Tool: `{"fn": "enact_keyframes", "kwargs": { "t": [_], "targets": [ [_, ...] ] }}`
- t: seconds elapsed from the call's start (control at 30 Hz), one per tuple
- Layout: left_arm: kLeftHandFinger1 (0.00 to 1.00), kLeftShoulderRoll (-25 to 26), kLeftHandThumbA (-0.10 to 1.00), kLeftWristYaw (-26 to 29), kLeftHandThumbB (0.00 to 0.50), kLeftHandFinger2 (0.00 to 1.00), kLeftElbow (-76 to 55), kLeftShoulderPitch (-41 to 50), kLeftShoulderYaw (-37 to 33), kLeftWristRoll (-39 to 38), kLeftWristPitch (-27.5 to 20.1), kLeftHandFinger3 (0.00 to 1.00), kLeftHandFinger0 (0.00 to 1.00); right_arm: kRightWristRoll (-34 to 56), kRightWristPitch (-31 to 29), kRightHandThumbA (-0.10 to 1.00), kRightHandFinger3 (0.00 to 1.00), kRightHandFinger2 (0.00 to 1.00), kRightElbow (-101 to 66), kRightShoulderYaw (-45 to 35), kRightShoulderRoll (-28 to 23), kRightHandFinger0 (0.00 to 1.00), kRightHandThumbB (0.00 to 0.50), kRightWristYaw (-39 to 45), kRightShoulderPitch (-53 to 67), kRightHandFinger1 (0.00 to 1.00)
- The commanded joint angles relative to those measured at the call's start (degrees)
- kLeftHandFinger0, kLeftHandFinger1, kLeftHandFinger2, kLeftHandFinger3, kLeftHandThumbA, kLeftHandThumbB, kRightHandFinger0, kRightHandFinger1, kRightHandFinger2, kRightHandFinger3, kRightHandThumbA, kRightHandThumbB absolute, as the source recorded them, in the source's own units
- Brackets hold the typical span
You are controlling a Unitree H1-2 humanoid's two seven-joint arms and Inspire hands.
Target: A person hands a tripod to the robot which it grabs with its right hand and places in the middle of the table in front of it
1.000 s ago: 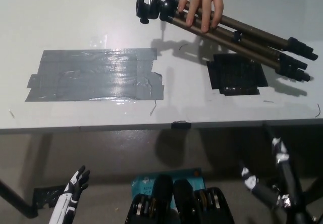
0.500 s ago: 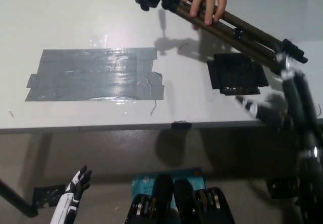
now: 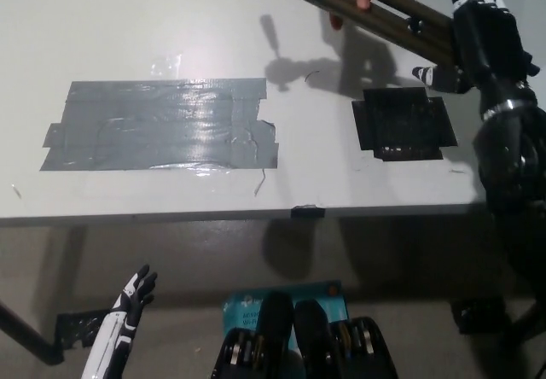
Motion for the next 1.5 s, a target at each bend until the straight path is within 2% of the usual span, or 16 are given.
{"fn": "enact_keyframes", "kwargs": {
  "t": [0.0, 0.2, 0.37, 0.4, 0.43, 0.47, 0.5, 0.53, 0.57, 0.6, 0.67, 0.7, 0.73, 0.97, 1.33, 1.47],
  "targets": [
    [1.00, 1.03, 1.00, -0.86, 0.290, 1.00, -0.84, -0.99, 0.13, 0.00, -2.59, 1.00, 1.00, -1.82, 2.64, 0.99, 1.00, 1.00, 5.93, 1.61, -1.02, 1.00, 0.457, -1.04, -6.26, 1.00],
    [1.00, 1.10, 1.00, -1.03, 0.299, 1.00, -1.26, -1.25, 0.13, 0.12, -2.58, 1.00, 1.00, -2.27, 2.41, 1.00, 1.00, 1.00, 12.52, 4.53, 0.01, 1.00, 0.455, -1.35, -11.31, 1.00],
    [1.00, 0.97, 1.00, -1.30, 0.299, 1.00, -1.04, -2.07, -0.29, 0.34, -2.56, 1.00, 1.00, -1.63, 0.39, 1.00, 1.00, 1.00, 18.81, 6.33, 0.89, 1.00, 0.482, -4.03, -16.49, 1.00],
    [1.00, 0.92, 1.00, -1.30, 0.295, 1.00, -1.24, -2.16, -0.35, 0.47, -2.31, 1.00, 1.00, -2.26, -0.28, 0.95, 1.00, 1.00, 21.38, 7.01, 1.11, 1.00, 0.451, -6.07, -17.88, 1.00],
    [1.00, 0.89, 1.00, -1.25, 0.295, 1.00, -1.41, -2.17, -0.34, 0.63, -2.13, 1.00, 1.00, -2.44, -0.85, 0.93, 1.00, 1.00, 23.04, 7.47, 1.21, 1.00, 0.452, -7.90, -18.60, 1.00],
    [1.00, 0.89, 1.00, -1.28, 0.300, 1.00, -1.73, -2.13, -0.33, 0.75, -1.73, 1.00, 1.00, -3.20, -2.55, 0.73, 1.00, 1.00, 26.33, 8.22, 1.32, 1.00, 0.349, -12.38, -19.59, 1.00],
    [1.00, 0.95, 1.00, -1.40, 0.301, 1.00, -1.97, -2.08, -0.32, 0.67, -1.42, 1.00, 1.00, -4.26, -4.39, 0.33, 0.72, 0.76, 29.21, 9.15, 1.36, 0.94, 0.268, -18.06, -20.20, 0.84],
    [1.00, 1.01, 1.00, -1.55, 0.302, 1.00, -2.14, -2.03, -0.33, 0.56, -1.21, 1.00, 1.00, -5.11, -5.82, 0.21, 0.62, 0.68, 31.09, 9.94, 1.28, 0.65, 0.314, -22.88, -20.42, 0.65],
    [1.00, 1.10, 1.00, -1.64, 0.296, 1.00, -2.14, -2.13, -0.32, 0.46, -1.33, 1.00, 1.00, -5.69, -6.80, -0.09, 0.31, 0.26, 33.06, 10.34, 1.38, 0.06, 0.294, -27.47, -20.58, 0.15],
    [1.00, 1.19, 1.00, -1.71, 0.295, 1.00, -2.13, -2.27, -0.30, 0.40, -1.42, 1.00, 1.00, -5.92, -7.37, -0.10, 0.31, 0.28, 34.39, 10.56, 1.45, 0.01, 0.288, -30.35, -20.72, 0.10],
    [1.00, 1.43, 1.00, -2.14, 0.295, 1.00, -2.02, -2.64, -0.23, -0.23, -1.57, 1.00, 1.00, -5.32, -10.28, -0.10, 0.41, 0.52, 36.73, 10.32, 1.17, 0.00, 0.242, -35.80, -20.39, 0.22],
    [1.00, 1.54, 1.00, -2.16, 0.297, 1.00, -2.08, -2.75, -0.25, -0.04, -1.50, 1.00, 1.00, -4.56, -11.58, -0.10, 0.57, 0.66, 36.93, 9.91, 0.87, 0.00, 0.233, -36.44, -19.95, 0.28],
    [1.00, 1.59, 1.00, -2.14, 0.298, 1.00, -2.05, -2.92, -0.28, 0.14, -1.46, 1.00, 1.00, -4.23, -11.97, -0.10, 0.71, 0.71, 36.79, 9.79, 0.64, 0.00, 0.237, -36.37, -19.71, 0.35],
    [1.00, 1.58, 1.00, -2.36, 0.294, 1.00, -1.55, -3.12, -0.50, 0.48, -1.25, 1.00, 0.97, -2.65, -15.12, -0.10, 0.78, 0.76, 35.05, 9.10, -0.82, 0.00, 0.204, -36.49, -17.79, 0.41],
    [1.00, 1.16, 1.00, -2.51, 0.283, 1.00, -1.37, -3.41, -0.54, 0.39, -1.02, 1.00, 0.92, -3.28, -18.50, -0.10, 0.84, 0.80, 34.24, 10.08, -1.79, 0.00, 0.205, -39.65, -15.72, 0.42],
    [1.00, 1.14, 1.00, -2.79, 0.286, 1.00, -1.06, -3.48, -0.44, 0.12, -1.35, 1.00, 0.91, -3.52, -18.83, -0.10, 0.79, 0.80, 35.09, 11.34, -1.49, 0.00, 0.256, -39.22, -13.44, 0.37]
  ]
}}
